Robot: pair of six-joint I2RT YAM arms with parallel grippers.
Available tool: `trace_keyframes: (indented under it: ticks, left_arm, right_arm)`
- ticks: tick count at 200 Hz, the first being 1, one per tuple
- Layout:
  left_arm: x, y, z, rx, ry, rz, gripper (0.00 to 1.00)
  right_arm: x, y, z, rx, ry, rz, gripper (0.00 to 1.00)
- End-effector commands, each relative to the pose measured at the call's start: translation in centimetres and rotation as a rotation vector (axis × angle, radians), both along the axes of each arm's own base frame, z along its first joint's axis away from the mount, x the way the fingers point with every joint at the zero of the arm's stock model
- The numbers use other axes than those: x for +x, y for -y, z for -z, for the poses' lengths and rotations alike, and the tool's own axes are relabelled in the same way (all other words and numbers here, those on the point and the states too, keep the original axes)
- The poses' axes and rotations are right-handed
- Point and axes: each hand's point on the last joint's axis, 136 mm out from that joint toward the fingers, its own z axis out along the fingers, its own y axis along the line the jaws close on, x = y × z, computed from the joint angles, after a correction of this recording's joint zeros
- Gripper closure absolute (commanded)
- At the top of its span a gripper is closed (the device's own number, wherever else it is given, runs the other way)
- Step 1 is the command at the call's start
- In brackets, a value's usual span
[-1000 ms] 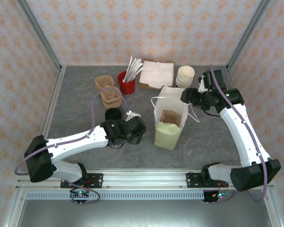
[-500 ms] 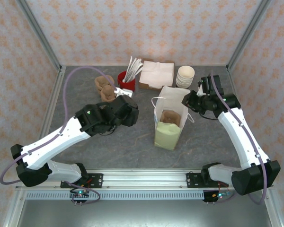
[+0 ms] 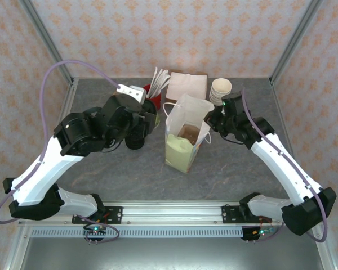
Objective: Pack the takeout coffee
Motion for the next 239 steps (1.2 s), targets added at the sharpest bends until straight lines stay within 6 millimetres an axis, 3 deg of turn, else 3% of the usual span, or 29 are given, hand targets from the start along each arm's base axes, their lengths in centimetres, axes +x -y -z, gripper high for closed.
trace_keyframes:
  ticks: [1, 31, 68, 94, 124, 135, 174, 189, 239]
  left_arm:
    - [-0.9, -0.4, -1.2, 0.014, -0.001, 0.047, 0.32]
    - [-1.5, 1.7, -2.3, -0.058, -0.009, 0.147, 0.32]
    - [-1.3, 4.9, -1.4, -0.059, -0.052, 0.251, 0.32]
    - [-0.4, 6.8, 0.0, -0.056, -0.075, 0.272, 0.31]
    - [0.8, 8.4, 1.4, -0.058, -0.080, 0.270, 0.32]
    - [1.2, 9.1, 1.9, -0.057, -0.086, 0.274, 0.32]
    - [2.6, 11.1, 4.0, -0.050, -0.099, 0.271, 0.33]
    - [3.3, 11.6, 4.8, -0.041, -0.091, 0.262, 0.33]
    - [5.5, 12.0, 7.4, 0.061, -0.043, 0.219, 0.34]
  right_arm:
    - [0.7, -0.1, -1.0, 0.032, 0.056, 0.072, 0.98]
    - [0.8, -0.9, -1.1, 0.039, 0.074, 0.085, 0.98]
    - [0.4, -2.7, -1.5, 0.065, 0.080, 0.049, 0.90]
    - [0.3, -3.1, -0.6, 0.049, 0.057, 0.022, 0.76]
    - [-0.2, -2.6, -0.7, -0.007, 0.067, -0.044, 0.45]
    - [-0.2, -1.8, -0.8, -0.028, 0.059, -0.069, 0.40]
    - [0.7, 1.6, -3.2, -0.044, 0.121, -0.129, 0.35]
    - [1.1, 1.7, -4.7, -0.063, 0.177, -0.195, 0.35]
    - [3.6, 0.3, -5.0, -0.238, 0.283, -0.429, 0.36]
